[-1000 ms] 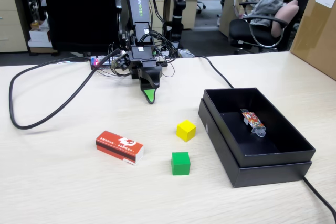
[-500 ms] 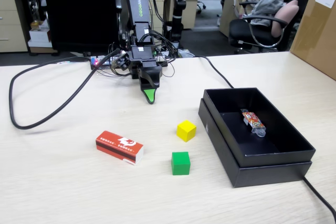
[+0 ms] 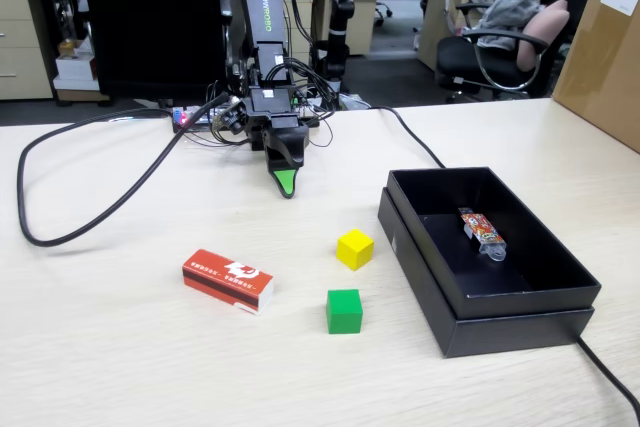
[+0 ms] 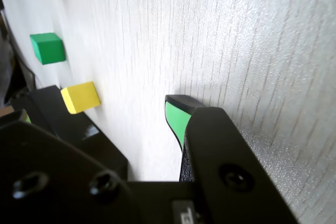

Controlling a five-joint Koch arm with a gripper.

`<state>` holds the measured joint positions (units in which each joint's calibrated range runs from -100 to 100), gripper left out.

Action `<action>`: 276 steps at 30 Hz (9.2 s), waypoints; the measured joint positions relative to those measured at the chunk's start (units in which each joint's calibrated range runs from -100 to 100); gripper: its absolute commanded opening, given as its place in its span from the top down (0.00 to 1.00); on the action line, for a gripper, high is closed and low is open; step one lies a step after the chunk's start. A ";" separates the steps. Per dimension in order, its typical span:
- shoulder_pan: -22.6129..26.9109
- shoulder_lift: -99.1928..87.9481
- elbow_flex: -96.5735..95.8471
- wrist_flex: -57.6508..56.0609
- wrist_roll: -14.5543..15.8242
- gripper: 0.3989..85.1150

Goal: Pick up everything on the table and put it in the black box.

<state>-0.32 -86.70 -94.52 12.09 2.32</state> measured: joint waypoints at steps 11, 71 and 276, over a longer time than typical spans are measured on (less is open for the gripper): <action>0.00 0.00 0.00 0.00 0.00 0.43; 3.81 72.96 122.92 -96.63 -3.47 0.45; -12.94 106.90 126.21 -79.85 0.54 0.73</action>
<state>-13.26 20.20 31.69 -67.76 2.86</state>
